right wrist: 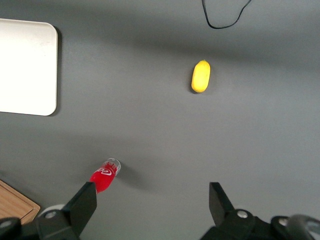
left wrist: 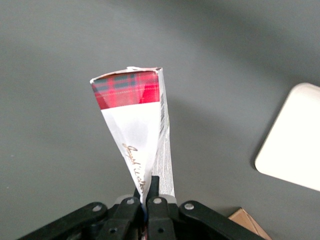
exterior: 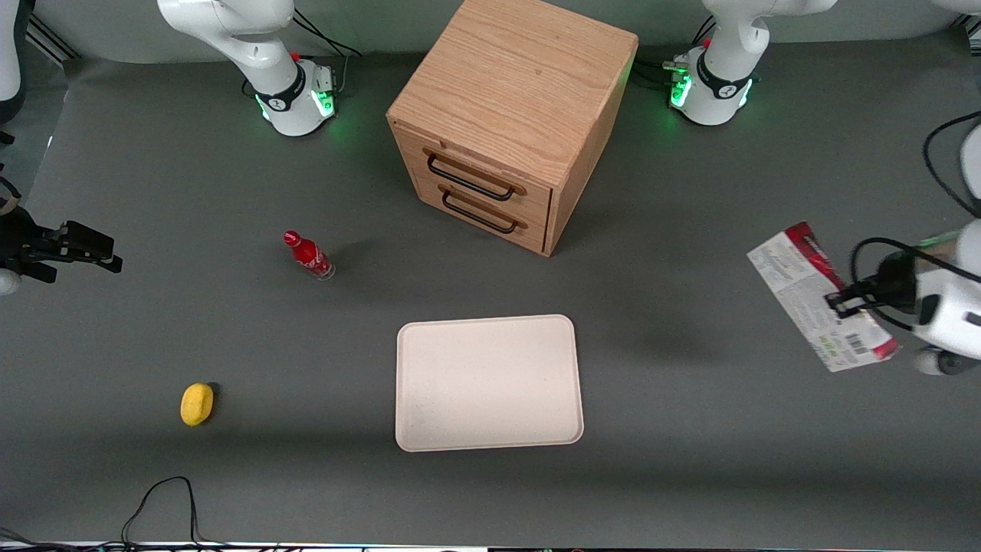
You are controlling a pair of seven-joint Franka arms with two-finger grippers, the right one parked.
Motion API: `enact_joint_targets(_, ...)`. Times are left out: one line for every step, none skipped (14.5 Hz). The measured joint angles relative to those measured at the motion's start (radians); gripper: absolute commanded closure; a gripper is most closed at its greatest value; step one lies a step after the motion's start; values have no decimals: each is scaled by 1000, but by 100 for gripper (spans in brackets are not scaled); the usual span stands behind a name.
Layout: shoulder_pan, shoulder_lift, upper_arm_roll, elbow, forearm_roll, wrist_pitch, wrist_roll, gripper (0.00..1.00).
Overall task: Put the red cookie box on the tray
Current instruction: 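Carry the upright cookie box with the left gripper over the cream tray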
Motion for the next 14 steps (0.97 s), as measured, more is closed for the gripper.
enact_joint_targets(-35,7,-1,-1,-2,12,-21,100)
enact_joint_targets(-71,17,-2,-4,-4,41,-49,100)
enact_joint_targets(-108,30,-6,-8,-6,79,-77,100)
enact_joint_targets(-145,48,-14,-12,-7,125,-105,100)
enact_joint_targets(-182,71,-25,-11,-8,174,-133,100)
enact_joint_targets(-220,102,-34,-4,-8,219,-155,100)
enact_joint_targets(-258,146,-41,23,-8,245,-167,100)
enact_joint_targets(-294,198,-43,64,-7,259,-172,100)
enact_joint_targets(-325,253,-44,110,-7,269,-174,100)
enact_joint_targets(-352,307,-44,151,-6,280,-169,100)
enact_joint_targets(-375,353,-44,181,-3,297,-154,100)
enact_joint_targets(-391,391,-44,201,0,316,-129,100)
enact_joint_targets(-401,421,-44,214,1,338,-99,100)
enact_joint_targets(-408,448,-44,222,2,363,-67,100)
